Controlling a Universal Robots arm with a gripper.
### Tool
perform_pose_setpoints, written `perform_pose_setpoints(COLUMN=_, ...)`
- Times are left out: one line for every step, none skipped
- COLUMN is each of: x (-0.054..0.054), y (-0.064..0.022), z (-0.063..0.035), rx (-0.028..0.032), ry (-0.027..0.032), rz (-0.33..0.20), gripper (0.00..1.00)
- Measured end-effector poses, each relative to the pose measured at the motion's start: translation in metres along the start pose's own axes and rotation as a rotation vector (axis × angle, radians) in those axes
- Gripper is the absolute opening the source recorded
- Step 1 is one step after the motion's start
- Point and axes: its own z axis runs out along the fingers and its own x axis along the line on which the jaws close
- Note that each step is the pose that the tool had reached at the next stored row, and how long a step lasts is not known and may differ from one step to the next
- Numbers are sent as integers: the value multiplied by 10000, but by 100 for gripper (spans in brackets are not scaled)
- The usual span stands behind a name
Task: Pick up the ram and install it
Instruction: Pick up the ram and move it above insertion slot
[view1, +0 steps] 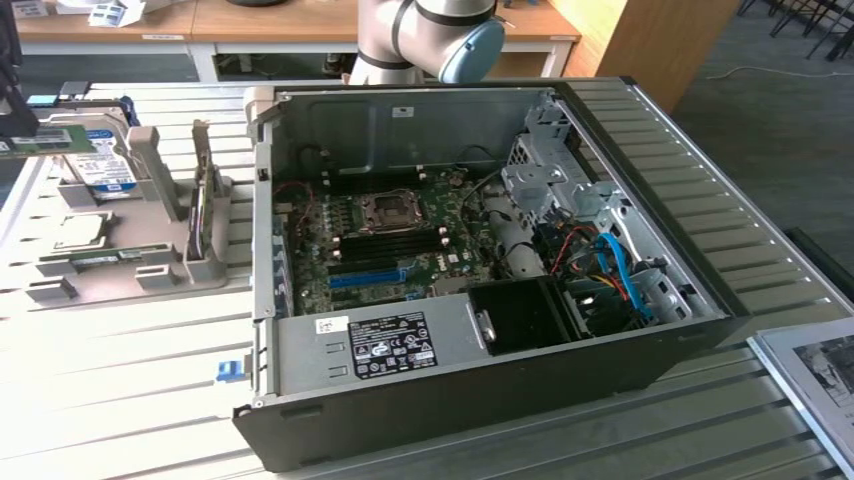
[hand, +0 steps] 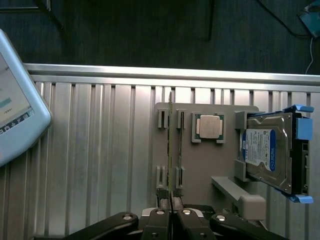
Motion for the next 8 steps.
perform_pose_setpoints(x=-1, y=-10, z=1, rx=2, ry=-2, rz=2, gripper=12)
perform_pose_setpoints(x=0, y=-21, z=0, rx=2, ry=-2, rz=2, gripper=12)
perform_pose_setpoints(x=0, y=-34, z=0, rx=1, ry=-1, rz=2, gripper=12)
perform_pose_setpoints(x=0, y=-48, z=-1, rx=2, ry=-1, rz=2, gripper=12)
perform_pose_setpoints(x=0, y=-61, z=-1, rx=2, ry=-2, rz=2, gripper=12)
perform_pose_setpoints(x=0, y=-75, z=-2, rx=2, ry=-1, rz=2, gripper=12)
perform_pose_setpoints(x=0, y=-90, z=-2, rx=2, ry=-2, rz=2, gripper=12)
perform_pose_setpoints(x=1, y=-106, z=-3, rx=2, ry=-2, rz=2, gripper=12)
